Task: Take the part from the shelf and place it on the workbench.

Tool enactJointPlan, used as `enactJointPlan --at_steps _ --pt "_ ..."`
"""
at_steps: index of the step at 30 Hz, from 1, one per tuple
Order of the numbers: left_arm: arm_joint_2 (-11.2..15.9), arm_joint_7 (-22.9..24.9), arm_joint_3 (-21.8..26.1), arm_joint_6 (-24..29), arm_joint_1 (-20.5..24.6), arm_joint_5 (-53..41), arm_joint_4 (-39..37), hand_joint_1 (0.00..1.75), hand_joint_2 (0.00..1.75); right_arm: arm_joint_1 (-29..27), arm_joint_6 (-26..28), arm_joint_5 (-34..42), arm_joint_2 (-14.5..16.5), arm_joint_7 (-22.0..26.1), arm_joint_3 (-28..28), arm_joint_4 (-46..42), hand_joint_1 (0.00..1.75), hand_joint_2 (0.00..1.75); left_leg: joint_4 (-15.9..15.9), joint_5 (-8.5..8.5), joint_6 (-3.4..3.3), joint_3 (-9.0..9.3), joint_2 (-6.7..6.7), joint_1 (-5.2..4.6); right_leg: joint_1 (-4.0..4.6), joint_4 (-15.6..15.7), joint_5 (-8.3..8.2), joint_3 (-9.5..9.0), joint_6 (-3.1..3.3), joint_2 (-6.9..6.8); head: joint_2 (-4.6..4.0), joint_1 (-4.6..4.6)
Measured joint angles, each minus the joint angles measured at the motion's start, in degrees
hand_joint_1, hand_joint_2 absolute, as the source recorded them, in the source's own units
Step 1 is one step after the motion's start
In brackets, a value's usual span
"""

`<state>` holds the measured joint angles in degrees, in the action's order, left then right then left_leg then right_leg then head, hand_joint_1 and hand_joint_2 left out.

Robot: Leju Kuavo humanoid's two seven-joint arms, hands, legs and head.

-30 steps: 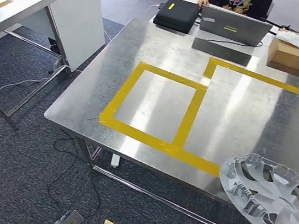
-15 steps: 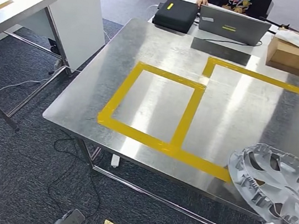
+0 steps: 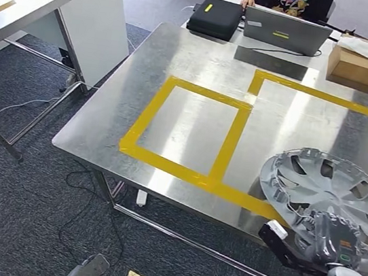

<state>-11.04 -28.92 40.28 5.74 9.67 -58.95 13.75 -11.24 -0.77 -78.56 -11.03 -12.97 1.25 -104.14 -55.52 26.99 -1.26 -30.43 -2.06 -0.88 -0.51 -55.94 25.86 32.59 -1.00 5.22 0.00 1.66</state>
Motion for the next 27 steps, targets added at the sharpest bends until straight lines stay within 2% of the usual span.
enactJointPlan --at_steps 5,12,17,22,27 --pt "0.0 0.2 -0.5 -0.1 0.2 0.0 0.0 0.0 1.75 4.6 -0.4 1.2 -1.9 0.1 5.6 4.6 1.75 1.75 0.0 -0.07 0.0 0.0 -0.07 0.01 0.0 0.0 -0.02 0.06 -0.01 -0.13 0.0 0.0" --pt "0.0 0.3 -0.7 0.6 0.2 -0.1 0.0 0.0 1.75 7.8 -0.9 2.9 -3.2 1.8 9.3 8.5 1.75 1.75 0.0 -0.07 0.01 -0.12 -0.04 0.01 0.0 -0.1 -0.02 0.17 -0.01 -0.05 0.0 0.01" --pt "-0.4 0.4 -0.8 0.8 0.3 0.0 0.0 0.0 1.75 10.9 -0.9 1.0 -3.6 0.2 12.4 11.4 1.75 1.75 0.0 -0.08 0.0 -0.11 -0.06 0.0 -0.01 -0.1 -0.04 0.17 -0.02 -0.1 0.0 0.01" --pt "-0.3 0.4 -0.9 0.0 0.3 0.5 0.0 0.0 1.75 11.0 -0.9 -0.7 -5.0 -2.8 13.1 12.3 1.75 1.75 0.0 -0.09 -0.01 -0.12 -0.07 0.0 -0.01 0.0 -0.04 0.18 -0.02 -0.12 0.0 0.01" --pt "0.4 0.3 -0.8 -2.4 0.1 1.3 0.0 0.0 1.75 8.9 -0.7 -0.4 -7.2 -4.2 10.1 12.3 1.75 1.75 0.0 -0.08 -0.02 -0.17 -0.1 -0.01 -0.02 0.0 -0.04 0.21 -0.02 -0.16 0.0 0.01"
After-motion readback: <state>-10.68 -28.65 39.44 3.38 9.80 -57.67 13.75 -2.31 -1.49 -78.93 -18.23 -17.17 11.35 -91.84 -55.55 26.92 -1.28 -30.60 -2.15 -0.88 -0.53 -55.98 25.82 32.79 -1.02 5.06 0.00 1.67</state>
